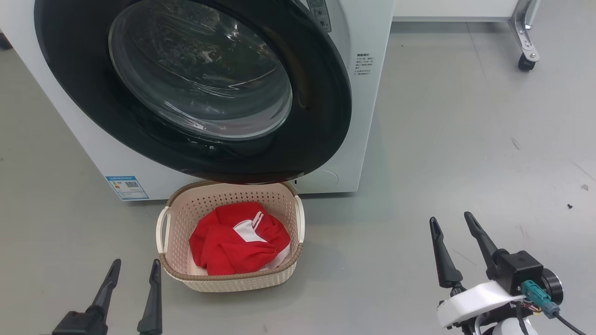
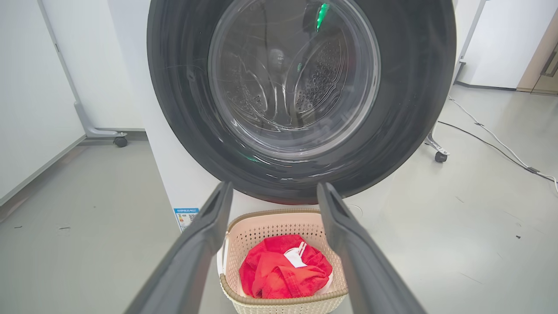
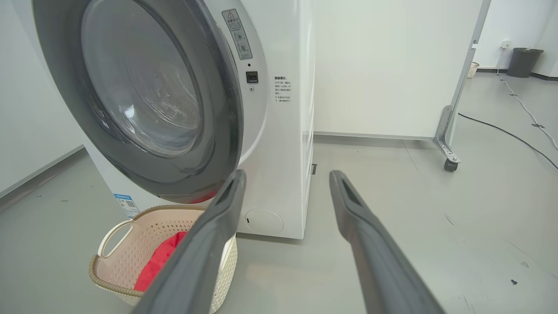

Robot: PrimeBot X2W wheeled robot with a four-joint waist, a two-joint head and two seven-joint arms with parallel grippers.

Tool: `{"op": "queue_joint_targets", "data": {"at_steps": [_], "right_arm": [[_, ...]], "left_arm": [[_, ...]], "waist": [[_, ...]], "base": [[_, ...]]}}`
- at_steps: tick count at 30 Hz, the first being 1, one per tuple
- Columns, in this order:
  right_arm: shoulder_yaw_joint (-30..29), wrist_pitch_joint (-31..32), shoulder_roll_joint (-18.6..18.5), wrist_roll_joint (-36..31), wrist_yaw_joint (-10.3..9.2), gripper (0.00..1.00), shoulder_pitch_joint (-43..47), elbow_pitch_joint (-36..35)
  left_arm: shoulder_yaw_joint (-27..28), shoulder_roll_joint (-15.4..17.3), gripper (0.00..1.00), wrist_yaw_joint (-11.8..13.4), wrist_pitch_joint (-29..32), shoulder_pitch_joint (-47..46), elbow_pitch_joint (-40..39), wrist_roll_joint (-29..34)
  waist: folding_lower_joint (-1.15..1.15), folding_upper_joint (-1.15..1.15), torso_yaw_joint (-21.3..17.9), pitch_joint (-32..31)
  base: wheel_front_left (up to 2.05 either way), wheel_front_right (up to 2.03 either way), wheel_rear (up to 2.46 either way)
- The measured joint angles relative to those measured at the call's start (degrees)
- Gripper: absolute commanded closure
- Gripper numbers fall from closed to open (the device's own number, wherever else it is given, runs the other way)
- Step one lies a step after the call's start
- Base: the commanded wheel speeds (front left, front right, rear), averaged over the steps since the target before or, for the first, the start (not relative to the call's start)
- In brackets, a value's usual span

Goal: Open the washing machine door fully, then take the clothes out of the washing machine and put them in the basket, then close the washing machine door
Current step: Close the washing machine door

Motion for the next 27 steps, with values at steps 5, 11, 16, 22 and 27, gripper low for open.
{"op": "queue_joint_targets", "data": {"at_steps": [5, 11, 16, 22, 27], "right_arm": [[0.0, 0.0, 0.0, 0.0, 0.00, 0.00, 0.0, 0.0], [0.0, 0.0, 0.1, 0.0, 0.00, 0.00, 0.0, 0.0], [0.1, 0.0, 0.2, 0.0, 0.00, 0.00, 0.0, 0.0], [0.3, 0.0, 0.4, 0.0, 0.00, 0.00, 0.0, 0.0], [0.3, 0.0, 0.4, 0.0, 0.00, 0.45, 0.0, 0.0]], "left_arm": [[-0.2, -0.1, 0.00, 0.0, -0.2, 0.0, 0.7, 0.5], [-0.4, -0.3, 0.00, 0.5, -0.5, -0.1, 1.1, 0.7], [-0.5, -0.3, 0.00, 0.7, -0.7, -0.2, 1.4, 1.0], [-0.6, -0.3, 0.00, 1.0, -1.0, -0.7, 1.9, 1.0], [-0.8, -0.3, 0.00, 1.0, -1.3, -0.7, 2.2, 1.2]], "waist": [[0.00, 0.00, -0.1, 0.0], [0.00, 0.00, -0.2, 0.1], [0.00, 0.00, -0.2, 0.3], [0.00, 0.00, -0.2, 0.4], [0.00, 0.00, -0.2, 0.4]], "base": [[0.00, 0.00, 0.00], [0.00, 0.00, 0.00], [0.00, 0.00, 0.00], [0.00, 0.00, 0.00], [0.00, 0.00, 0.00]]}}
